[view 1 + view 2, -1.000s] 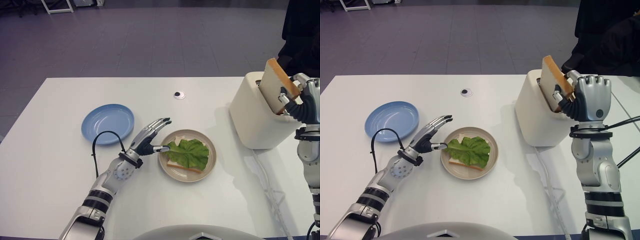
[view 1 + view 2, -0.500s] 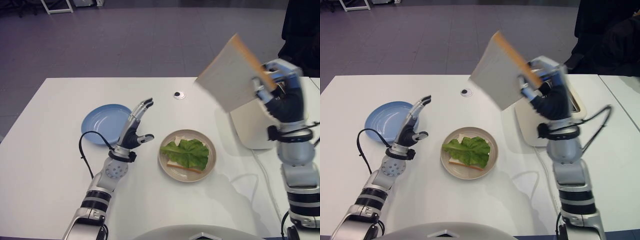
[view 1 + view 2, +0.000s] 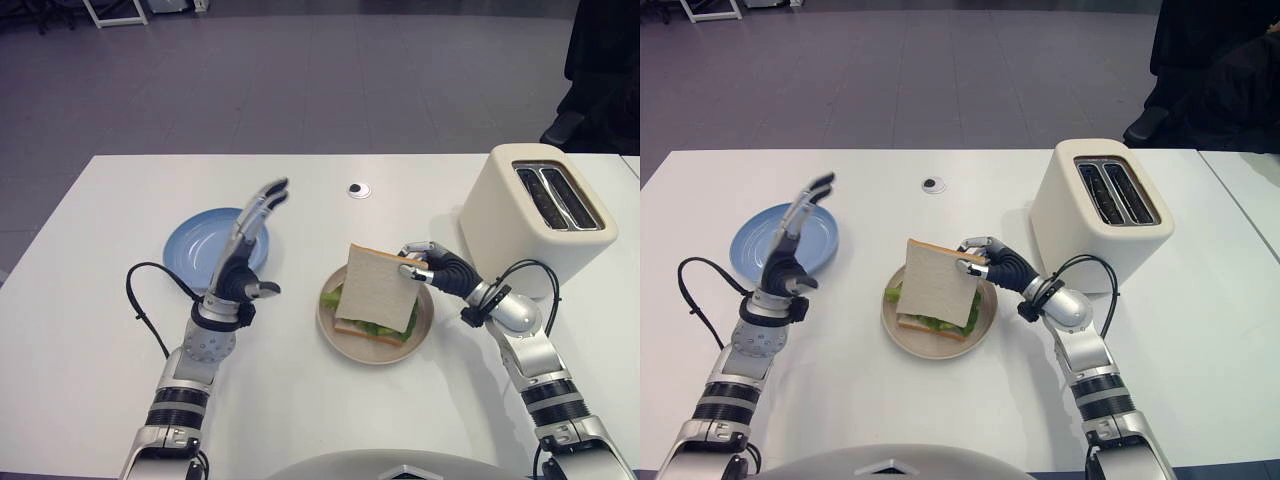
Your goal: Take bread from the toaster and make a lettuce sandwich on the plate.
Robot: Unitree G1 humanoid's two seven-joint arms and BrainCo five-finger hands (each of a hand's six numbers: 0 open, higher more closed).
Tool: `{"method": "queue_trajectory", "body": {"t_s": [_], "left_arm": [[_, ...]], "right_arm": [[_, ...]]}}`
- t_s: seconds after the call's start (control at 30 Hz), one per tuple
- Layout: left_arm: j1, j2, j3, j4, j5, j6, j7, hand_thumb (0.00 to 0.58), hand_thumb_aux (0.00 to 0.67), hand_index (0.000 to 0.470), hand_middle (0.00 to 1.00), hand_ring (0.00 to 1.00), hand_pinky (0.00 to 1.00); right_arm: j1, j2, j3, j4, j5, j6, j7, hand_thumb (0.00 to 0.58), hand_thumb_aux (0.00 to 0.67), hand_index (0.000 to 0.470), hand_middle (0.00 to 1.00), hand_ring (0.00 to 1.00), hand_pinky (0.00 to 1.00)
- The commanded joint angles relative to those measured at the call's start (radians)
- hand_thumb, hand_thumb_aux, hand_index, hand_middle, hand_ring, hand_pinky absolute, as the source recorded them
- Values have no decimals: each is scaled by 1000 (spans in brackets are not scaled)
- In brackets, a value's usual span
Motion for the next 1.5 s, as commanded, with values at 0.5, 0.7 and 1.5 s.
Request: {"method": "queue_trajectory", "body": {"t_s": [0.5,0.7,1.5], "left_arm": [[-18,112,-421,181,270,93,-388,216,139,98,0,0,0],[9,145,-432,182,175,100,-419,387,284,199,0,0,0],[328,250,-558,-276,-529,459,-804,580,670,470,957,957,957]], "right_arm": [[-56,43,21,180,-248,-144,-126,511,439,308,337,337,337],[-86,19,-197,-6,-325,-270,-424,0,0,0,0,0,0],[390,-272,221,-283,-191,-511,248,580,670,470,1000,1000,1000]]}}
